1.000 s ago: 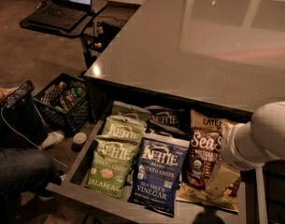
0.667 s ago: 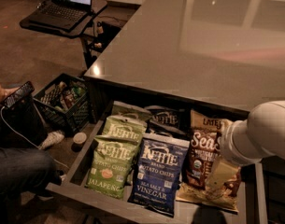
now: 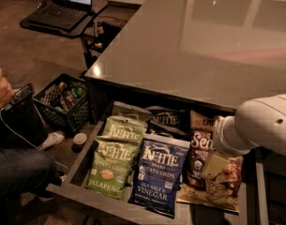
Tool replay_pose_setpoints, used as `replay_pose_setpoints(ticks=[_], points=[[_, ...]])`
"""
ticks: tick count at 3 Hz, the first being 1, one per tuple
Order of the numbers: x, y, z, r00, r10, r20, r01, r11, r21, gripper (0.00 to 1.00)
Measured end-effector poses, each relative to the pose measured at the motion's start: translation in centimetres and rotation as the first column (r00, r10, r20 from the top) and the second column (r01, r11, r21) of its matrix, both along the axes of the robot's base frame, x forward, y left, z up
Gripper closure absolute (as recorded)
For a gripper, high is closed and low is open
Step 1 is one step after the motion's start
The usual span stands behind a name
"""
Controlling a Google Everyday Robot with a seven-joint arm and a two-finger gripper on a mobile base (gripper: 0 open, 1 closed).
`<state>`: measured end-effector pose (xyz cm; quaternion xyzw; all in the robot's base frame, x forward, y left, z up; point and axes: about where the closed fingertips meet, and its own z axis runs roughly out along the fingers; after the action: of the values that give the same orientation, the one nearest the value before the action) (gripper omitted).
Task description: Pick brown chip bag from top drawer and place on counter
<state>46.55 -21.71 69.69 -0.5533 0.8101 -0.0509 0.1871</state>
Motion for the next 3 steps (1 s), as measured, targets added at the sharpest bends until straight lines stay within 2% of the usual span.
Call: replay_pose_setpoints(ticks=[1,2,3], points=[[0.4,0.2,-0.8,0.9998,0.014,-0.011,-0.014,1.0,-0.004,0.0],[0.4,0.3,-2.1,0.9994,0.0,-0.036,0.0,1.0,0.005,0.18],[0.4,0.3,-2.1,0.9993,-0.001,-0.036,0.001,1.0,0.005,0.41]])
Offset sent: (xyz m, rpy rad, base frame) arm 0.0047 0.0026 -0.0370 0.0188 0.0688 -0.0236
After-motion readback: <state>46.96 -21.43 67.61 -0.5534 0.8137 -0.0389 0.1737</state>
